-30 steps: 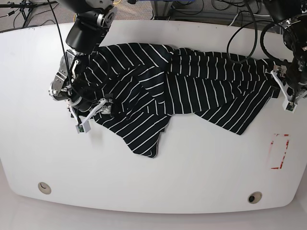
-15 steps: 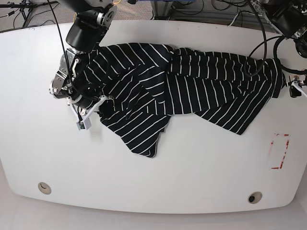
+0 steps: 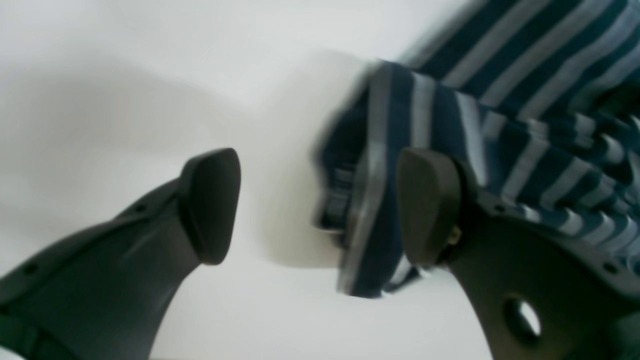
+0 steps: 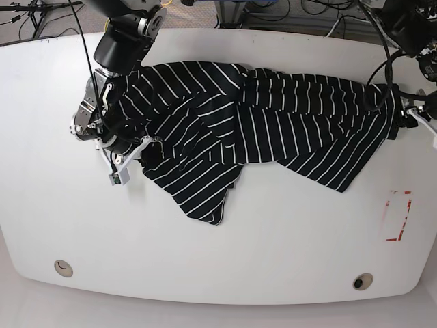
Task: Fold the T-shirt properly
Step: 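Release the shirt with the right gripper and move it along the shirt edge, then grasp the shirt edge with the right gripper and lift with both grippers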
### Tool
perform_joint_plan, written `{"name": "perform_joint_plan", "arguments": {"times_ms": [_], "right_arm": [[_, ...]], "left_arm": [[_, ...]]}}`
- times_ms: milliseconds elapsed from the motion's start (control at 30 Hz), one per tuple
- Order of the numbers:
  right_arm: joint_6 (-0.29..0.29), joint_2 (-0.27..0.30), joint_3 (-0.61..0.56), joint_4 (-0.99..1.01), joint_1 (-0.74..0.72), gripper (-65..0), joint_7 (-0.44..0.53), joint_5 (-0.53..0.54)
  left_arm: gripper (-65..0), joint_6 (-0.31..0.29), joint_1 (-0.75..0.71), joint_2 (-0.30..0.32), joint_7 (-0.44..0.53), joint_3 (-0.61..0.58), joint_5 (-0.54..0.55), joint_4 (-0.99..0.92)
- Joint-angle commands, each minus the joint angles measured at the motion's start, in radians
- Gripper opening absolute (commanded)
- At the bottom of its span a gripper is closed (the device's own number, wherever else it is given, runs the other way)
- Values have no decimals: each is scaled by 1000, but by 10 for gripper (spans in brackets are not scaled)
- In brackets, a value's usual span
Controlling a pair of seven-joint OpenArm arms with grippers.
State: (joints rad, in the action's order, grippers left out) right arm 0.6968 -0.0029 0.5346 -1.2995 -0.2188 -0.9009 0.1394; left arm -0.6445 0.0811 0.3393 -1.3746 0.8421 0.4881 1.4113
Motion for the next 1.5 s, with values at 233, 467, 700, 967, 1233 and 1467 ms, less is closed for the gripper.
{"name": "perform_joint_plan", "arguments": {"times_ms": [233, 467, 700, 967, 1233, 1467], "right_arm": [[1, 5, -3, -13, -15, -633, -7, 1], [1, 5, -3, -13, -14, -631, -7, 1], [1, 5, -3, -15, -4, -631, -7, 2], [1, 5, -3, -18, -1, -636, -7, 2], [1, 1, -3, -194, 40, -636, -57, 7], [1, 1, 5, -397, 74, -637, -168, 7]], "left_arm": [[-192, 5, -45, 22, 10, -111, 97, 13], [-232, 1, -57, -6, 10, -120, 102, 21], [-587, 2, -63, -6, 13, -122, 97, 23], [-640, 2, -68, 2, 13, -122, 96, 84], [-640, -1, -93, 4, 13, -123, 100, 245], [-640, -2, -94, 4, 13, -120, 103, 395]]}}
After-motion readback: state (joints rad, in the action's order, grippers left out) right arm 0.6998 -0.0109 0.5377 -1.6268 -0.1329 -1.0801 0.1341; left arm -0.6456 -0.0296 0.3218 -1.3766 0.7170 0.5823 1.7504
